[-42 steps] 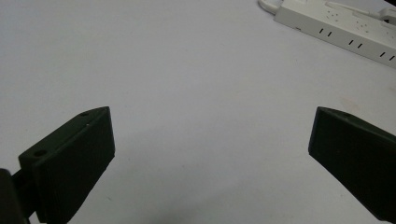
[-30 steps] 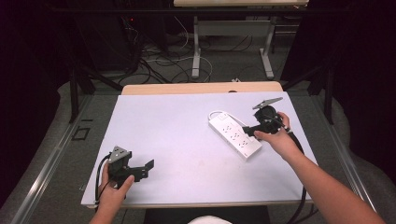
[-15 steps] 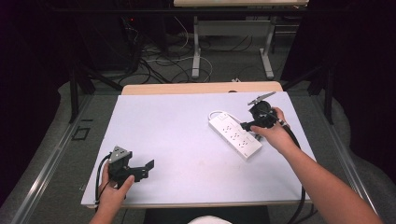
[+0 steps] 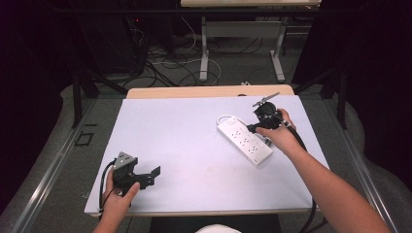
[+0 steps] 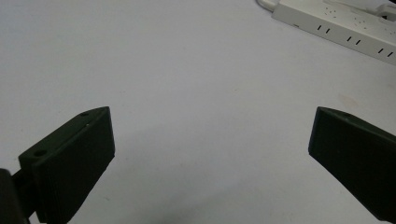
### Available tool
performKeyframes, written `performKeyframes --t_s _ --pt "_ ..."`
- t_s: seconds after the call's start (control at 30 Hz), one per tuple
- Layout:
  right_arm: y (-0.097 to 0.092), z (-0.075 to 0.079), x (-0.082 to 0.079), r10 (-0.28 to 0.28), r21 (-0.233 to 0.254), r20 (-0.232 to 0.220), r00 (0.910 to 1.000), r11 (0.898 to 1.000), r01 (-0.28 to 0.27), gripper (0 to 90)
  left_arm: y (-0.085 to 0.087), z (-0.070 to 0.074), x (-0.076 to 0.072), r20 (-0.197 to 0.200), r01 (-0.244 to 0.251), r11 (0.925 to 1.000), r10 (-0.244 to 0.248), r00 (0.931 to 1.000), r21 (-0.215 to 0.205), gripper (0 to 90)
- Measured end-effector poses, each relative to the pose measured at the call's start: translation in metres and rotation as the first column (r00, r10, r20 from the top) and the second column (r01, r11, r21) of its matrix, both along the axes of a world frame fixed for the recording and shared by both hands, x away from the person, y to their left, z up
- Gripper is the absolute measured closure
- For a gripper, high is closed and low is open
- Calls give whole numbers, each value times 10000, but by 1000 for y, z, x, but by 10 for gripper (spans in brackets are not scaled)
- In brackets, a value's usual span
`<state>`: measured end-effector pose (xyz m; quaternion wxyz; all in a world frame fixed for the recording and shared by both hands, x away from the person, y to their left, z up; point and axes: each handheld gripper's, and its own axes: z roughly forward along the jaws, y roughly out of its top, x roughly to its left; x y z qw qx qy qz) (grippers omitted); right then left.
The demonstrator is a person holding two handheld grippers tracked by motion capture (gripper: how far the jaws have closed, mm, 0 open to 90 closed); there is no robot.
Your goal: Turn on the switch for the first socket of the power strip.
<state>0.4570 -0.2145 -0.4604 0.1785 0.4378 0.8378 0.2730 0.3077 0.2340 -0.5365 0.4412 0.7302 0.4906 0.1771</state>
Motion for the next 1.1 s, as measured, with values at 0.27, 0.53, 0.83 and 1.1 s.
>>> performKeyframes --t_s 0.27,0.53,0.83,1.1 --pt "2 -1 9 -152 23 -20 9999 9999 152 426 0 0 0 -1 8 10000 -8 10000 67 2" --pt "5 -2 18 -348 59 -83 9994 9994 348 457 0 0 1 -17 33 10000 -33 10000 72 3" --pt "13 -5 28 -566 248 -265 9980 9981 573 507 1 0 1 -8 67 9999 -67 10000 75 3" --pt "20 -11 37 -675 311 -319 9972 9972 685 536 1 0 1 -11 65 10000 -65 10000 57 3"
